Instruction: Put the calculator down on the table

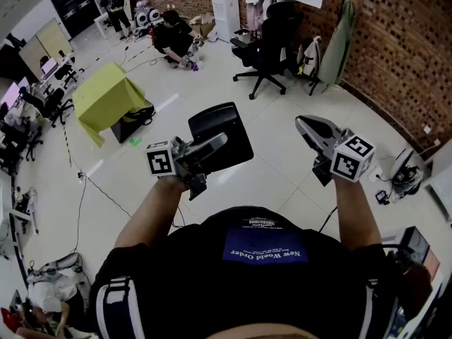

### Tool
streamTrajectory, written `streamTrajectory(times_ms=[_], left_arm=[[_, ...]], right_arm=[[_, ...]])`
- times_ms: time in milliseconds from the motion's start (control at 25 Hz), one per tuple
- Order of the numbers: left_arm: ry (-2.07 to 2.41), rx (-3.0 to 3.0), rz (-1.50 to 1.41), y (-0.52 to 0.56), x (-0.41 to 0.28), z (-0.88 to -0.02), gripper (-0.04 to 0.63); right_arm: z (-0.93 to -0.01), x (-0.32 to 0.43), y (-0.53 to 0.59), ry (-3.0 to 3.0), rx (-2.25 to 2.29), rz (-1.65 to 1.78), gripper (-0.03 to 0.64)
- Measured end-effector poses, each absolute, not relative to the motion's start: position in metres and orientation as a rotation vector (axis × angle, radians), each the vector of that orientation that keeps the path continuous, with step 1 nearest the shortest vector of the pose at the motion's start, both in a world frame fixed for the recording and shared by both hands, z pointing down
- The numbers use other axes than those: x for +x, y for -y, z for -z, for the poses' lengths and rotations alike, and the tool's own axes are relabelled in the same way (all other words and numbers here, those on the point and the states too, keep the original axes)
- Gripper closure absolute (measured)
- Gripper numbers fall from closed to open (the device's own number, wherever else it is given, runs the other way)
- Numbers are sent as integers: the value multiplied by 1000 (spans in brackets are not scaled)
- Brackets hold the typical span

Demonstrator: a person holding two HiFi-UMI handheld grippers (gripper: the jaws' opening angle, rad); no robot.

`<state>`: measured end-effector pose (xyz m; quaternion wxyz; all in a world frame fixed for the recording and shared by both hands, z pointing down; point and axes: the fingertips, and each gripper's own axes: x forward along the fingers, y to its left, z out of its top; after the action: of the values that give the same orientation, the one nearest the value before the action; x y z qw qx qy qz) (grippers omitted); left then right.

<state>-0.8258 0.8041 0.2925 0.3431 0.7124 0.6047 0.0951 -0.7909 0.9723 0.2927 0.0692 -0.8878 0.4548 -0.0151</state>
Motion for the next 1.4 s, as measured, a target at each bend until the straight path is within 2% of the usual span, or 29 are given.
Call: streamTrajectory(times_ms=[280, 480, 1040, 1400], left_arm=[[-1570, 1833, -249, -806, -815, -303, 465], [-1581, 1790, -251, -793, -782, -318, 465], [-1671, 1768, -293, -650, -595, -300, 465], [-1638, 1781, -284, -641, -484, -303, 465]], right_arm=[[-306, -780, -974, -1355, -2675, 76, 630], [-319, -746, -959, -1335, -2694, 108, 630], [-290, -572, -824, -1207, -2775, 85, 630], [-295, -456, -809, -1259, -2761, 117, 630]])
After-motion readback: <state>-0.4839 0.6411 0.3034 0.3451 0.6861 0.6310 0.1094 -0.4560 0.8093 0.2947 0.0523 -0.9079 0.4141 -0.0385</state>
